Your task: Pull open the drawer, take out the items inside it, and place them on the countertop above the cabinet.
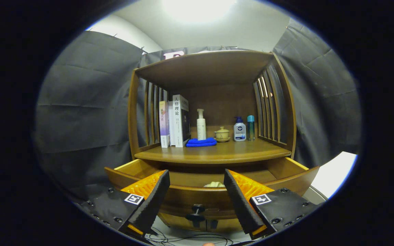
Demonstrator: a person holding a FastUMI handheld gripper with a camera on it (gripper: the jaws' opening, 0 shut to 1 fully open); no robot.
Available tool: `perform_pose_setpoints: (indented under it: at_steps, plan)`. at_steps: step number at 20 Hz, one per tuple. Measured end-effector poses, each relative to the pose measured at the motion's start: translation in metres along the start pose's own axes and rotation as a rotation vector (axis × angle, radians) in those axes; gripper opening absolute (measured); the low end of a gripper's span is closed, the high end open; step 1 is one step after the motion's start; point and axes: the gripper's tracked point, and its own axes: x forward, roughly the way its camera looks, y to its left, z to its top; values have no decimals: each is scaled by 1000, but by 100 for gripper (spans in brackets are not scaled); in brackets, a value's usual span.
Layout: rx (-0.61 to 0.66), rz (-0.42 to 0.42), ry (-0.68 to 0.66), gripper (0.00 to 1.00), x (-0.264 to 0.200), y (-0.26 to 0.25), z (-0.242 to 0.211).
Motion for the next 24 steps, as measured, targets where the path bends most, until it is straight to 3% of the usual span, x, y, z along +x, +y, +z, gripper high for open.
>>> perform_pose_setpoints:
  at_steps: [3,11,16,24]
  plan:
    - [11,-9,60,98,16,-16,14]
    - [42,31,266,97,71,-32,19]
    - [-26,60,410,98,96,-31,-2]
    - [68,105,655,98,118,-23,-47]
